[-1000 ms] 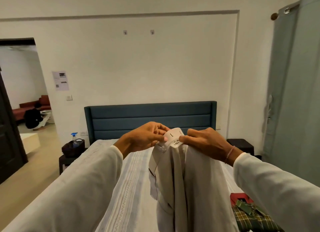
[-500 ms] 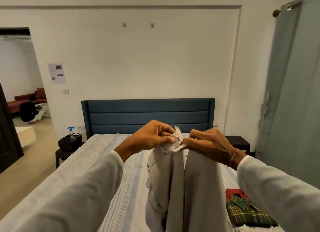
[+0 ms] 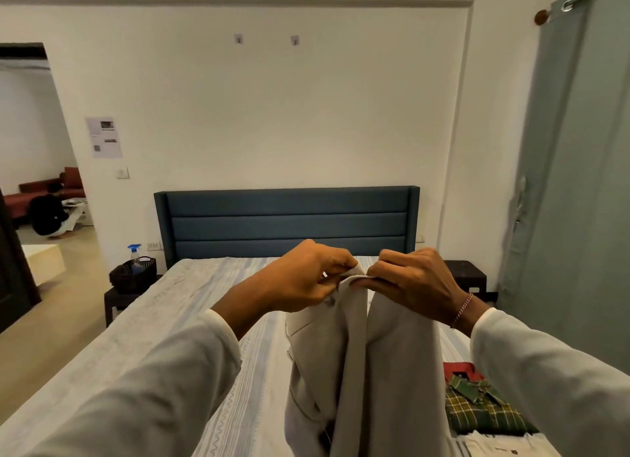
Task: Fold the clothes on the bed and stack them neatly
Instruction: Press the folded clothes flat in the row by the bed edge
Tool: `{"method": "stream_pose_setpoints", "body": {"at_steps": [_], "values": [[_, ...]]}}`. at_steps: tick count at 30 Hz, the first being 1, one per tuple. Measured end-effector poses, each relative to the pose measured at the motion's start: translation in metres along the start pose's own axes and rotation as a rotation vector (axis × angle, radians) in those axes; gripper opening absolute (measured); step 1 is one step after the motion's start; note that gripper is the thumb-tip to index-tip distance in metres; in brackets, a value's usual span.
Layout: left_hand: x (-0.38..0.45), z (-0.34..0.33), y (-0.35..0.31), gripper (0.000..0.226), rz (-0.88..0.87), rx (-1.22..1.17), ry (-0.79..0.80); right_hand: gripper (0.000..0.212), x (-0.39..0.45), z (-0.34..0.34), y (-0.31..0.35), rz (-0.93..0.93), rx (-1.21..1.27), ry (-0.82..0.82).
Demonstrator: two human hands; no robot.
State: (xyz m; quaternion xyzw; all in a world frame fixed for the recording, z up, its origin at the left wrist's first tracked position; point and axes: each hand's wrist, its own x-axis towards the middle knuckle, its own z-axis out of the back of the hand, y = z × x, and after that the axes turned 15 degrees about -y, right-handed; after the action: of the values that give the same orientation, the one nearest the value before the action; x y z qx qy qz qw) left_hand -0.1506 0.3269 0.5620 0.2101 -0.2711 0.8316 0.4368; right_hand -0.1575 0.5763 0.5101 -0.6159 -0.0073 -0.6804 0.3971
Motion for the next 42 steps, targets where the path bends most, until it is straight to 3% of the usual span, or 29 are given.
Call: {"method": "stream_pose_setpoints", "body": {"at_steps": [9,13,15,18,21,25,31,34,36,39,42], "values": [[-0.003,-0.012,-0.012,0.031,-0.025,0.239,0.111,0.038,-0.012,0.008,0.009,-0.01,-0.054,0.043],[-0.008,-0.016,-0.015,0.027,-0.006,0.323,0.182,0.047,-0.017,0.007,0.019,-0.055,-0.062,0.053],[-0.009,-0.016,-0.017,0.038,0.023,0.36,0.219,0.044,-0.015,0.006,0.024,-0.106,-0.036,0.042],[-0.009,-0.024,-0.017,0.072,0.076,0.426,0.254,0.034,-0.014,0.007,0.029,-0.196,-0.02,0.055],[-0.011,-0.03,-0.013,0.081,0.078,0.439,0.233,0.038,-0.011,0.009,0.033,-0.252,-0.007,0.079],[-0.015,-0.029,-0.005,0.075,0.123,0.284,0.16,0.041,-0.014,0.009,0.034,-0.255,0.004,0.081],[-0.008,-0.034,0.012,0.032,0.516,-0.224,-0.002,0.042,-0.021,0.007,0.033,-0.215,-0.02,0.045],[0.006,-0.039,0.009,0.062,0.755,-0.483,0.017,0.04,-0.026,0.003,0.035,-0.145,-0.043,0.06],[0.016,-0.047,0.003,0.064,0.821,-0.476,0.024,0.044,-0.028,-0.001,0.039,-0.125,-0.056,0.064],[0.019,-0.066,-0.004,0.039,0.692,-0.281,-0.022,0.052,-0.029,-0.004,0.042,-0.138,-0.094,0.002],[0.009,-0.089,-0.007,0.029,0.63,-0.232,-0.125,0.046,-0.031,0.002,0.04,-0.21,-0.074,-0.011]]}}
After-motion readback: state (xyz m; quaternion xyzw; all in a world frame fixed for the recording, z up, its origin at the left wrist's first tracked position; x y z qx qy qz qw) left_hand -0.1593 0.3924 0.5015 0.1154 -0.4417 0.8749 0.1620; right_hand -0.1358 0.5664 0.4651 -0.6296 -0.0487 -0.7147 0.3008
